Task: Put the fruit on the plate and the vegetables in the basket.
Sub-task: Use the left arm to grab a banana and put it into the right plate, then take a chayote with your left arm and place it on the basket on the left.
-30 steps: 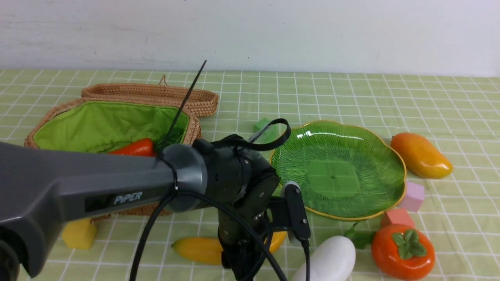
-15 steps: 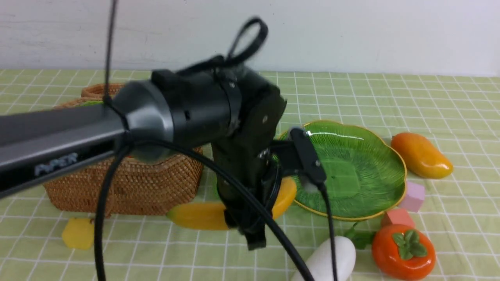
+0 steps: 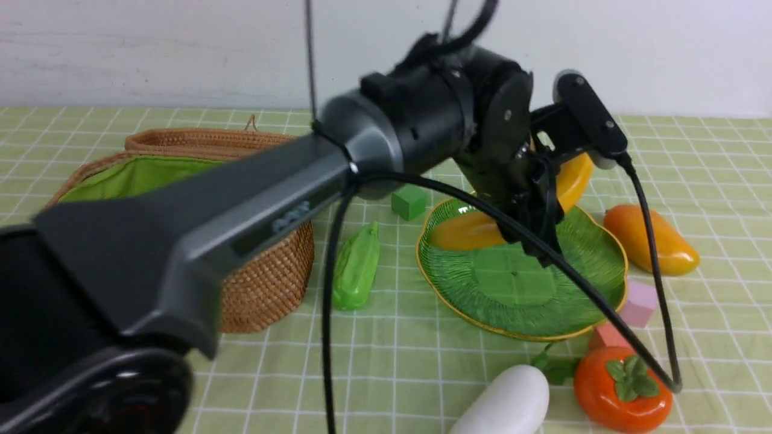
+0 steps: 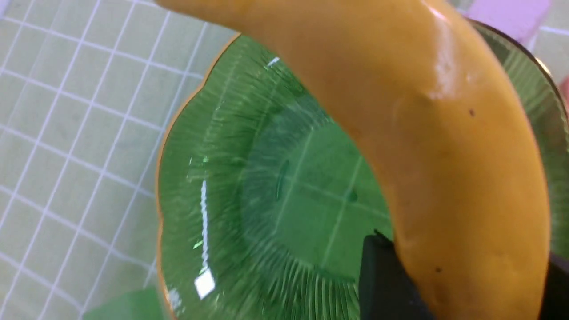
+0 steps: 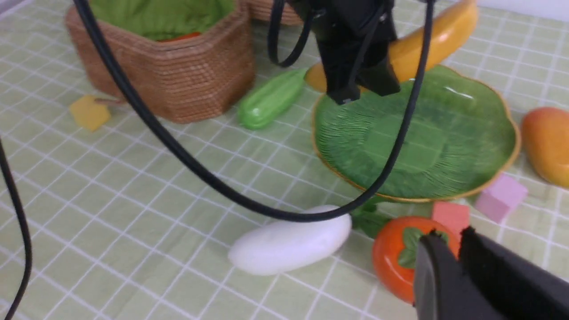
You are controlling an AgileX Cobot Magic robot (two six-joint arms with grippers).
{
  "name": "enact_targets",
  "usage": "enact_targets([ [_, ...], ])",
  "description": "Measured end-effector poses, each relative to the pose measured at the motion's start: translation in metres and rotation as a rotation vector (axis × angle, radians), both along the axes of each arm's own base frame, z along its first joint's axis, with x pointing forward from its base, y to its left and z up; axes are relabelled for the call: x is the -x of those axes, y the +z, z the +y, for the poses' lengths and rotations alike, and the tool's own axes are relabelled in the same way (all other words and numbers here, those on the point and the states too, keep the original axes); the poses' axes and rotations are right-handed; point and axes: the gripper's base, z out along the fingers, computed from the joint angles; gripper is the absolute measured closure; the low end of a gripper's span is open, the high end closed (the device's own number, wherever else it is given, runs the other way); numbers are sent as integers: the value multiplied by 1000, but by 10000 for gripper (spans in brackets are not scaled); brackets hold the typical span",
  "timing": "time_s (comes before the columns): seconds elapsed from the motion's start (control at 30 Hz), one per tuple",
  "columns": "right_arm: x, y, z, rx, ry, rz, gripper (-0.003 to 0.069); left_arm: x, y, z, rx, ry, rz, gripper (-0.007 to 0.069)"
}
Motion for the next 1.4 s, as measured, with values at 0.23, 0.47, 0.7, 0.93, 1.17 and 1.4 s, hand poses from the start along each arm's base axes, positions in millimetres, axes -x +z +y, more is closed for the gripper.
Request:
enact_targets([
  [0.23,-2,-2,-5,-4,-69,23,571,-25,-59,-23,20,-11,-63,315],
  [0.47,-1,-2,-5,-9,-70,35,568,-32,-72,-31,83,-4,-91,293],
  [0.7,-1,-3,-5,6,-62,31,564,-29,-67,-30,111,21,-54,10],
  [0.93,-1,-3,-4,3,-55,35,564,-10,-26,-12,64,77,80,5],
  [1.17,0,-3,-4,5,-50,42,564,19,36,32,36,473,288,329],
  [1.4,0,-3,-4,19,-42,35,564,-3,13,53,-128,697,178,599],
])
